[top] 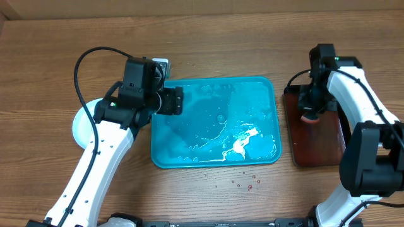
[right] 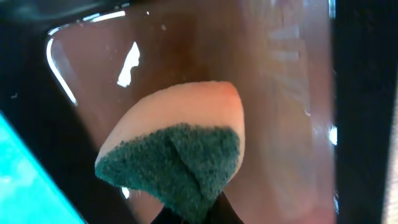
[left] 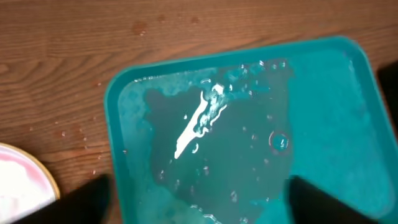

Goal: Clean dirty plates on tray and stack at the side
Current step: 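Place the sponge on the brown tray with the right gripper and release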

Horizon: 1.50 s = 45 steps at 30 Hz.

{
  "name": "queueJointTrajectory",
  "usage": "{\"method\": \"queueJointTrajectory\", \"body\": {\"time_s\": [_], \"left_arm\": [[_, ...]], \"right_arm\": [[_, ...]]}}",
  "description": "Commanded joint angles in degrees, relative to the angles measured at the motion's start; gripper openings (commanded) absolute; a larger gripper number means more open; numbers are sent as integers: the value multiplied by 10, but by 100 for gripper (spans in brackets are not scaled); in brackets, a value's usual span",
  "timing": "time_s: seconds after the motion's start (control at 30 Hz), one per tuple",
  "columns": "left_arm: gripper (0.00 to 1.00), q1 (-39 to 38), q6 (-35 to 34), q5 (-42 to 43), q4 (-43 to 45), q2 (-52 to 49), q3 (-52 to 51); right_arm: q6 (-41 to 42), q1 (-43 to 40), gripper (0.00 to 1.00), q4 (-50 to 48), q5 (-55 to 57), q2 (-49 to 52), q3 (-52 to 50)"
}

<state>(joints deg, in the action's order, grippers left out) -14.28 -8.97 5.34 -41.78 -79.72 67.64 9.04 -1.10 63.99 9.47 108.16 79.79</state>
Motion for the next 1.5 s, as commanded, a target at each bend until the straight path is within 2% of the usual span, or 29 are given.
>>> {"method": "queueJointTrajectory", "body": {"time_s": [0.0, 0.23, 0.4, 0.5, 0.53, 0.57, 0.6, 0.77, 0.9, 0.93, 1.03, 1.2, 1.3, 1.47], "left_arm": [[100, -2, 2, 0, -15, 3, 9], [100, -2, 2, 0, -17, 3, 9], [100, -2, 0, 0, -17, 3, 9], [100, -2, 0, 0, -17, 3, 9], [100, -2, 0, 0, -17, 3, 9], [100, -2, 0, 0, -17, 3, 9], [100, -2, 0, 0, -17, 3, 9], [100, -2, 0, 0, -17, 3, 9], [100, -2, 0, 0, -17, 3, 9], [100, -2, 0, 0, -17, 3, 9], [100, -2, 0, 0, -17, 3, 9], [100, -2, 0, 0, -17, 3, 9], [100, -2, 0, 0, -17, 3, 9], [100, -2, 0, 0, -17, 3, 9]], "right_arm": [[-1, -3, 4, -39, 8, -8, -48], [-1, -3, 5, -79, 8, -8, -83], [0, -3, 21, -48, -5, -8, -61], [15, -3, 33, 1, -12, -8, -19], [16, -3, 42, 19, -15, -9, -1], [15, -3, 58, 35, -19, -9, 17], [15, -3, 69, 57, -22, -10, 43], [10, -1, 77, 151, -41, -25, 170], [-13, 5, 100, 208, -82, -58, 268], [-16, 11, 100, 229, -92, -84, 307], [-16, 19, 100, 251, -97, -149, 341], [33, 19, 100, 273, -107, -288, 346], [36, 19, 100, 281, -161, -359, 346], [27, 18, 100, 279, -160, -416, 346]]}}
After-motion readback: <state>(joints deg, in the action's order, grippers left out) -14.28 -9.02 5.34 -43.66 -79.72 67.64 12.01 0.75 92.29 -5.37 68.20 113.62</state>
